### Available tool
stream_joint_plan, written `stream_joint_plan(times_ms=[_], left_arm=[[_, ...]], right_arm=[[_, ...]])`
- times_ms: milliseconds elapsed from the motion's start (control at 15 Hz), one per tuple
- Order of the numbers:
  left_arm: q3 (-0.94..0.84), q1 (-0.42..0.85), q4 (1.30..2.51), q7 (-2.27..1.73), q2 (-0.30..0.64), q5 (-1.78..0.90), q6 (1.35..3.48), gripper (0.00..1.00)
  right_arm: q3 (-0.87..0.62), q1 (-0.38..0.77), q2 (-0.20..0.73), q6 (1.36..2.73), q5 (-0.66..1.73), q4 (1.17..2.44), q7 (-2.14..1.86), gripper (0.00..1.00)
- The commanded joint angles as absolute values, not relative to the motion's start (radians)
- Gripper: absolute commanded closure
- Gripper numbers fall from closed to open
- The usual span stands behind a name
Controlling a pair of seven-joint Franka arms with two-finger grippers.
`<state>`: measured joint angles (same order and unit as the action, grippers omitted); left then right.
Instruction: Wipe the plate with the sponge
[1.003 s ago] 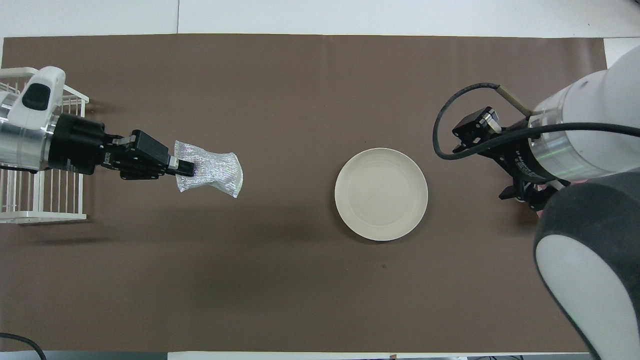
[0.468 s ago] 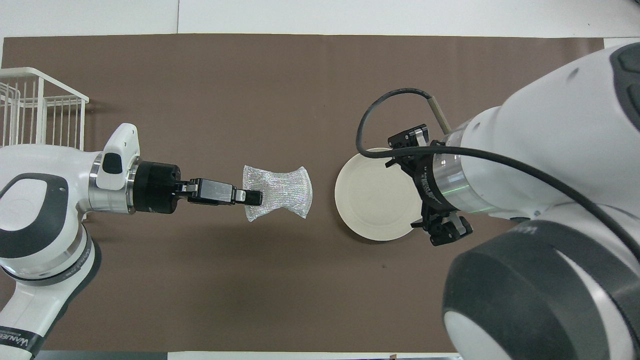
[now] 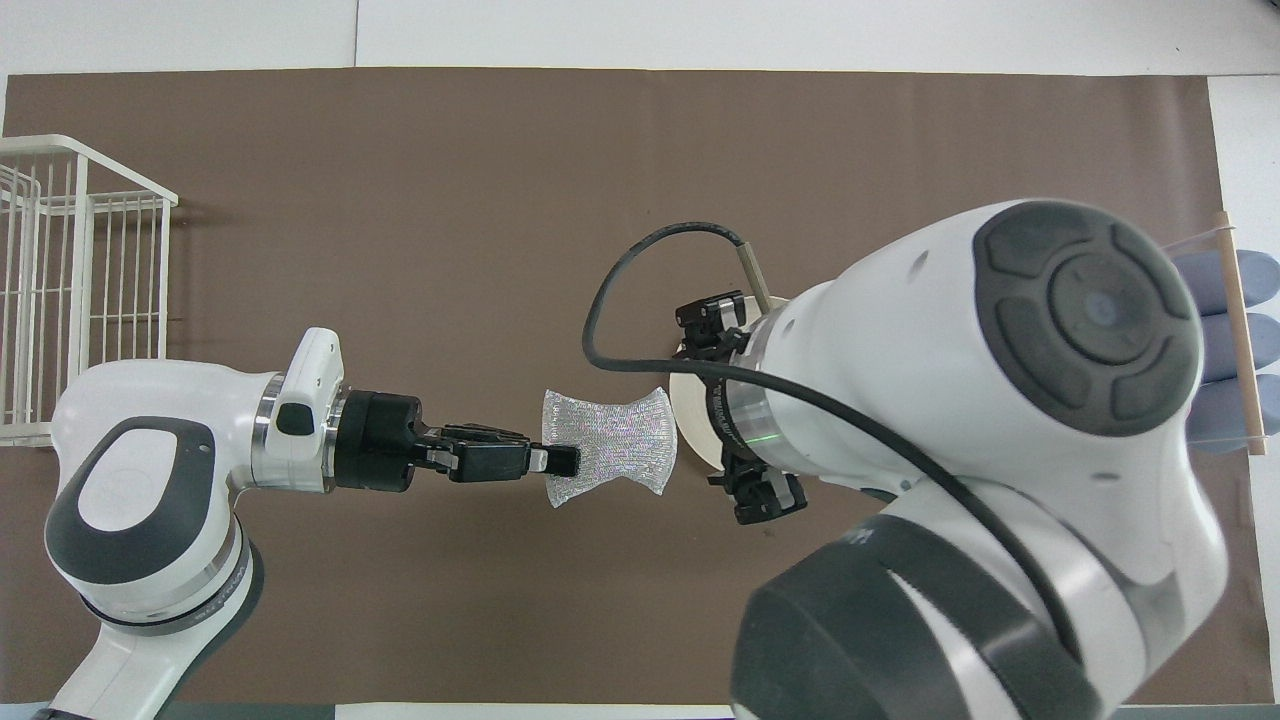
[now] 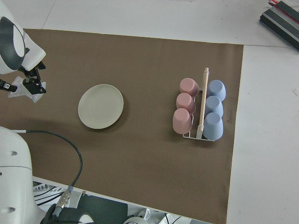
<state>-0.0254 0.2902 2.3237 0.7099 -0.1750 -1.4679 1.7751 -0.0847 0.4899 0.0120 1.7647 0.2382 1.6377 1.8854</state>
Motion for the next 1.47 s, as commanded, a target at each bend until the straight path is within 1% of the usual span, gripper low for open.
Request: stream_joint_plan(times_ms=[0,401,668,1003,1203,1337,1404], left_arm=[[-0.015,0.321,2.365,0.762,-0.216,-1.493,1.809,1.0],[-0.015,0.322,2.373,0.767,-0.221,-1.493,1.81,1.0],[-0.015,0.322,2.378,0.767,-0.222,-1.493,1.81,1.0],[-0.014,0.322,2.384,0.767,-0.222,-1.493,1.81,1.0],[-0.014,0.321,2.382,0.767,-0.224,-1.493,1.801,1.0],[-0.014,0.321,2.382,0.767,-0.222,-1.493,1.802,1.0],[-0.012,0.321,2.382,0.765,-0.224,-1.493,1.807,1.0]], right_arm=[[-0.089,0.499,-0.006,1.809,0.279,1.693,1.95,0.0],[-0.09,0.502,-0.043,1.828,0.314,1.772,1.959,0.0],[-0.097,0.54,-0.086,1.897,0.313,1.868,1.959,0.0],[-0.097,0.541,-0.092,1.917,0.311,1.904,1.91,0.0],[-0.098,0.548,-0.091,1.973,0.311,1.93,1.914,0.0],[-0.098,0.554,-0.091,1.976,0.311,1.931,1.913,0.0],[-0.098,0.554,-0.087,1.982,0.311,1.931,1.914,0.03]])
